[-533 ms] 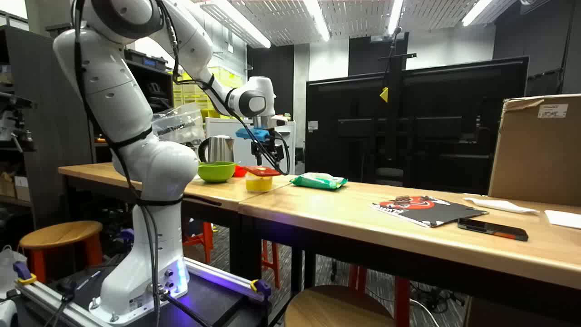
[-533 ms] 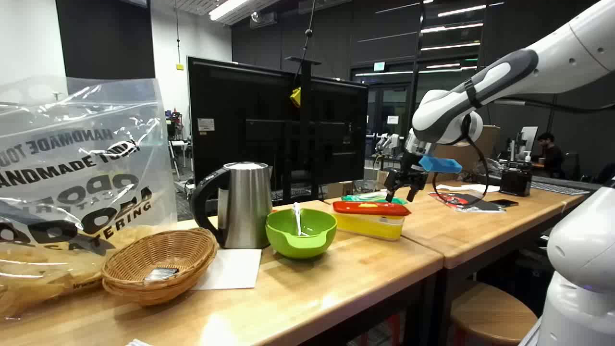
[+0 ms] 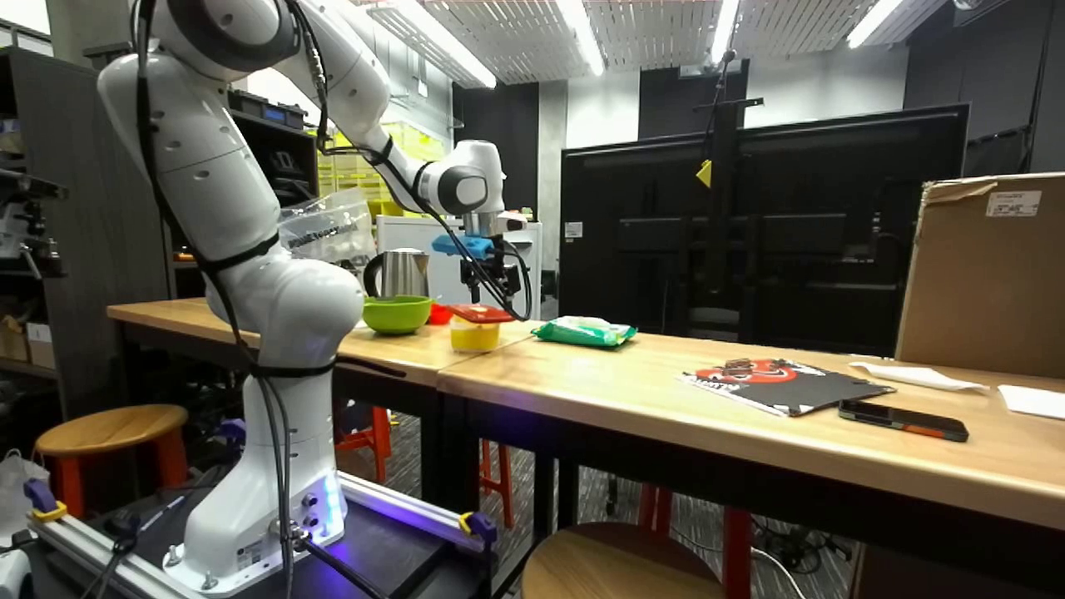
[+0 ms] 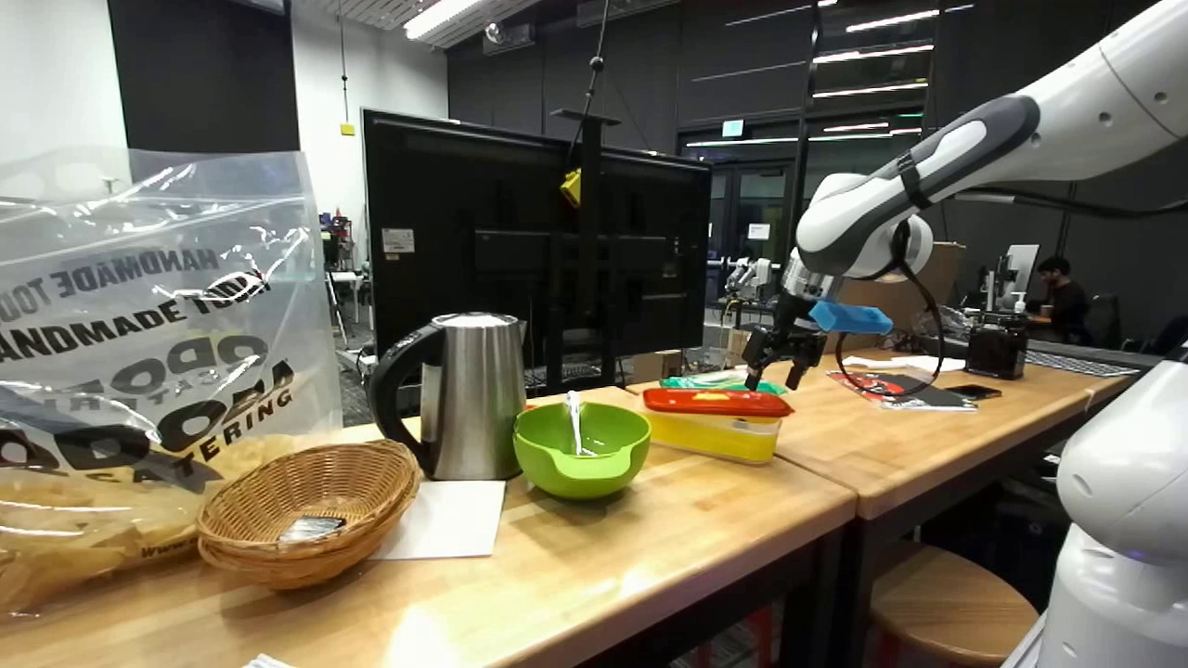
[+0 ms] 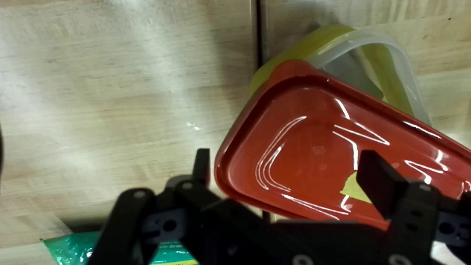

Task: Pick up the red rectangular lunch box lid and put it on the right side of the table

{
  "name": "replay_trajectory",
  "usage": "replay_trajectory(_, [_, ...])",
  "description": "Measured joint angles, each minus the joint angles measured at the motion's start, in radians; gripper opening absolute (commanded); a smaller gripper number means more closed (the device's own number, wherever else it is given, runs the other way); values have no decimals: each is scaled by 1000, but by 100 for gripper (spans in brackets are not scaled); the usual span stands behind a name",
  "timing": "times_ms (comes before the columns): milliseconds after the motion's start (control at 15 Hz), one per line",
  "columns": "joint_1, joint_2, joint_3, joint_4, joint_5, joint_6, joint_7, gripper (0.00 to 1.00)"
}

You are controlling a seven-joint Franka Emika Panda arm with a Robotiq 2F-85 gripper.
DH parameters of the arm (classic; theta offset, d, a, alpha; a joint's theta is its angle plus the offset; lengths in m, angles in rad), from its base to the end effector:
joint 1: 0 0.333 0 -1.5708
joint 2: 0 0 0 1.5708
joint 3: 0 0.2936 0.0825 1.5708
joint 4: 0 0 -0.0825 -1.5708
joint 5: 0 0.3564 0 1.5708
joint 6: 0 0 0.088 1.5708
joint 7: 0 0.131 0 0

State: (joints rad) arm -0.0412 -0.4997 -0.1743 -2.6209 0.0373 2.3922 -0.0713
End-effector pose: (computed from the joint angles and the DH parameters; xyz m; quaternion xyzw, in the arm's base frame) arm 0.3904 -0.0824 0.4088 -0.9867 0.0782 -0.1375 0.0377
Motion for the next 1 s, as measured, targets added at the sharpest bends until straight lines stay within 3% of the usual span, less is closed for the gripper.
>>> replay_trajectory(667, [-1, 0, 26, -6, -18, 2, -53, 100])
replay_trajectory(1000, [-28, -3, 64, -11, -142, 22, -44, 100])
